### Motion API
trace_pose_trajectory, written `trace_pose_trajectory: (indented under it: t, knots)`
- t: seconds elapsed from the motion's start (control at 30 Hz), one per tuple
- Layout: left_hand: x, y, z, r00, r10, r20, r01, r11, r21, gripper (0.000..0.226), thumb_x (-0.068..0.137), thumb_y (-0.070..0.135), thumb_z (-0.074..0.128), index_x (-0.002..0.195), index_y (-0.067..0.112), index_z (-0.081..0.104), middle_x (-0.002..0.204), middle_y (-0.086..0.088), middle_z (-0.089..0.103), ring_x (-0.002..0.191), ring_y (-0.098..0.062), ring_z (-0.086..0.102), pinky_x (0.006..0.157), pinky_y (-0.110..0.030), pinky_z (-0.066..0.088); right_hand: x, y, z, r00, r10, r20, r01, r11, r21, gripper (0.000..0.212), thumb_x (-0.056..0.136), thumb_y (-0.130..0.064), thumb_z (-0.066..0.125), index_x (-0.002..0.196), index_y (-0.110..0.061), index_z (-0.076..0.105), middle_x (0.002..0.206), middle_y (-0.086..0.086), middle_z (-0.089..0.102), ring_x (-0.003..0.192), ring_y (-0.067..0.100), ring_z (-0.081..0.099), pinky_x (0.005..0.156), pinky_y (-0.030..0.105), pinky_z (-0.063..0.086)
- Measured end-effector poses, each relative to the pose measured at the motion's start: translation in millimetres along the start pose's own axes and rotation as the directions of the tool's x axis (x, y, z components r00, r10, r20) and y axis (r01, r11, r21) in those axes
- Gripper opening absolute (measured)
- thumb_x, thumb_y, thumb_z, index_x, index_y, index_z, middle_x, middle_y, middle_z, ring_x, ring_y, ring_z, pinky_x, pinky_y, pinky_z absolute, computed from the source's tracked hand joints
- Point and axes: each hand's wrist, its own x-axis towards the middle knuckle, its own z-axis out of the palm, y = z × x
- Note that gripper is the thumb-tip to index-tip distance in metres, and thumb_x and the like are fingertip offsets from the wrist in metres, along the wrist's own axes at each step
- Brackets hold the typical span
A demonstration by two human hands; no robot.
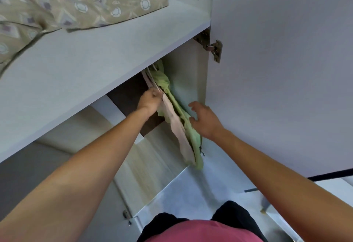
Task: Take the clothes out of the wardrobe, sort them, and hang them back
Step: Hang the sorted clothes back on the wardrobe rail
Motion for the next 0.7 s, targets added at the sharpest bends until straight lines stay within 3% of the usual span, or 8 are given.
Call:
trace_pose_trajectory:
  t: [0.1, 0.2, 0.33, 0.4, 0.53, 0.6, 0.7]
  knots:
    - [-30.3, -24.5, -8.3, 0.998, 0.052, -0.047, -0.049, 0.996, 0.078, 0.019, 0.106, 0.039, 0.054, 0.116, 0.025, 0.062, 0.127, -0.007, 0.062, 0.113, -0.028, 0.062, 0.091, -0.033, 0.046, -0.9, -13.4, 0.6, 0.998, -0.05, -0.041, 0.051, 0.999, 0.017, 0.046, 0.095, -0.015, 0.06, 0.141, -0.016, 0.052, 0.131, 0.012, 0.056, 0.121, 0.034, 0.056, 0.099, 0.048, 0.051]
    - [-75.1, -50.1, -12.4, 0.983, 0.086, -0.164, -0.064, 0.989, 0.135, 0.025, 0.107, 0.039, 0.053, 0.125, 0.024, 0.062, 0.122, -0.002, 0.059, 0.105, -0.019, 0.06, 0.09, -0.033, 0.047, -5.3, -26.2, 7.4, 0.988, -0.155, -0.027, 0.153, 0.987, -0.043, 0.041, 0.093, -0.019, 0.061, 0.133, -0.019, 0.054, 0.127, 0.008, 0.056, 0.117, 0.033, 0.058, 0.096, 0.048, 0.052]
    - [-154.3, -85.2, -13.2, 0.953, 0.039, -0.301, 0.005, 0.99, 0.142, 0.031, 0.101, 0.05, 0.048, 0.123, 0.032, 0.061, 0.113, 0.004, 0.06, 0.103, -0.02, 0.063, 0.094, -0.044, 0.054, -29.6, -32.2, 13.0, 0.957, -0.279, 0.075, 0.283, 0.958, -0.04, 0.041, 0.095, -0.021, 0.061, 0.135, -0.023, 0.053, 0.134, 0.003, 0.053, 0.126, 0.028, 0.051, 0.098, 0.046, 0.051]
    - [-204.9, -98.2, -7.7, 0.934, -0.017, -0.356, 0.078, 0.984, 0.159, 0.036, 0.099, 0.051, 0.046, 0.125, 0.031, 0.061, 0.116, 0.001, 0.061, 0.107, -0.024, 0.062, 0.096, -0.048, 0.053, -46.9, -29.0, 15.9, 0.918, -0.37, 0.142, 0.38, 0.924, -0.044, 0.04, 0.094, -0.02, 0.062, 0.134, -0.021, 0.054, 0.131, 0.003, 0.053, 0.126, 0.028, 0.05, 0.097, 0.046, 0.051]
    - [-315.0, -103.0, 3.9, 0.882, -0.166, -0.441, 0.288, 0.931, 0.224, 0.031, 0.104, 0.032, 0.054, 0.133, 0.025, 0.06, 0.128, -0.003, 0.059, 0.122, -0.029, 0.055, 0.089, -0.043, 0.052, -83.6, -34.3, 29.2, 0.827, -0.476, 0.298, 0.513, 0.857, -0.054, 0.043, 0.095, -0.019, 0.063, 0.136, -0.018, 0.054, 0.131, 0.006, 0.055, 0.125, 0.031, 0.051, 0.101, 0.045, 0.047]
    - [-374.1, -108.9, 6.9, 0.855, -0.189, -0.484, 0.355, 0.892, 0.279, 0.033, 0.104, 0.031, 0.055, 0.135, 0.026, 0.059, 0.123, -0.004, 0.058, 0.117, -0.031, 0.055, 0.085, -0.044, 0.054, -111.5, -49.6, 43.1, 0.78, -0.51, 0.361, 0.559, 0.828, -0.039, 0.043, 0.095, -0.021, 0.064, 0.136, -0.016, 0.054, 0.129, 0.009, 0.056, 0.124, 0.033, 0.052, 0.101, 0.045, 0.047]
    - [-466.4, -121.4, 13.8, 0.778, -0.251, -0.576, 0.496, 0.808, 0.318, 0.036, 0.102, 0.039, 0.049, 0.136, 0.03, 0.057, 0.12, 0.0, 0.057, 0.111, -0.028, 0.056, 0.081, -0.041, 0.053, -170.3, -80.8, 68.1, 0.64, -0.624, 0.448, 0.681, 0.731, 0.046, 0.044, 0.094, -0.024, 0.066, 0.136, -0.015, 0.055, 0.128, 0.01, 0.056, 0.122, 0.034, 0.052, 0.1, 0.046, 0.048]
